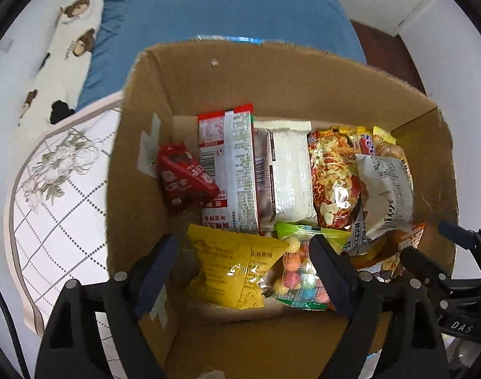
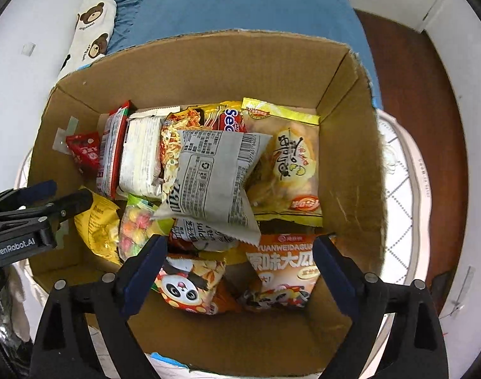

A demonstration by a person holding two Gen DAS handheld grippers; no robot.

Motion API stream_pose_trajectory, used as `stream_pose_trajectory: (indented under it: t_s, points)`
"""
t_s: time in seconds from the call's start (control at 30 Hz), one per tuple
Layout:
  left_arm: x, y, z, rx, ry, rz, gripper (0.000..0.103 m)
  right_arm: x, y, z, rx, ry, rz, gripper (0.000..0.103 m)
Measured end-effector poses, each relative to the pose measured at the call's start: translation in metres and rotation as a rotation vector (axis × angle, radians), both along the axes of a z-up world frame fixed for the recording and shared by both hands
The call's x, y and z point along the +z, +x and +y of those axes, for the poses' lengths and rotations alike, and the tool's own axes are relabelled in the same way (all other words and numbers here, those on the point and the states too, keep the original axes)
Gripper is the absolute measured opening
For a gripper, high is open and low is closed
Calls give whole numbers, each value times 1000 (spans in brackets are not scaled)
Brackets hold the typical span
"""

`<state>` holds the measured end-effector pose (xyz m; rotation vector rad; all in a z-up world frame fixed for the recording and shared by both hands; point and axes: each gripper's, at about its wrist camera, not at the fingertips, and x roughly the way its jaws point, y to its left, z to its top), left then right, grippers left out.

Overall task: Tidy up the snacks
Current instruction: 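Carry both packets into the box and open both grippers, then grasp the brown sauce packet with the left gripper while the right grasps the green-label packet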

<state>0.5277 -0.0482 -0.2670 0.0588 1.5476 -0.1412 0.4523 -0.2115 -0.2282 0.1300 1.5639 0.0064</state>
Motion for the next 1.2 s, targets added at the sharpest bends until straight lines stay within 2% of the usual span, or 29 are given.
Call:
stream_pose_trajectory:
  t_s: [0.23, 0.47, 0.67, 0.93, 1.07, 1.2]
  points:
    - [33, -39, 4, 16, 15, -149, 85, 22, -29, 5, -7, -4, -82, 96]
    - [71, -73, 15, 38, 17, -296, 85, 58, -62, 8, -22, -31, -211, 96]
    - [98, -103, 16, 56, -21, -360, 85, 90, -88, 12, -23, -52, -303, 96]
    - [133, -146, 15, 62, -18, -465, 85, 126, -122, 16, -13, -62, -411, 96]
    - [148, -164, 13, 71, -11, -510, 85, 143, -139, 16, -14, -26, -454, 96]
    - [152, -185, 21, 104, -1, -517, 85, 147, -156, 20, 3, 41, -457, 96]
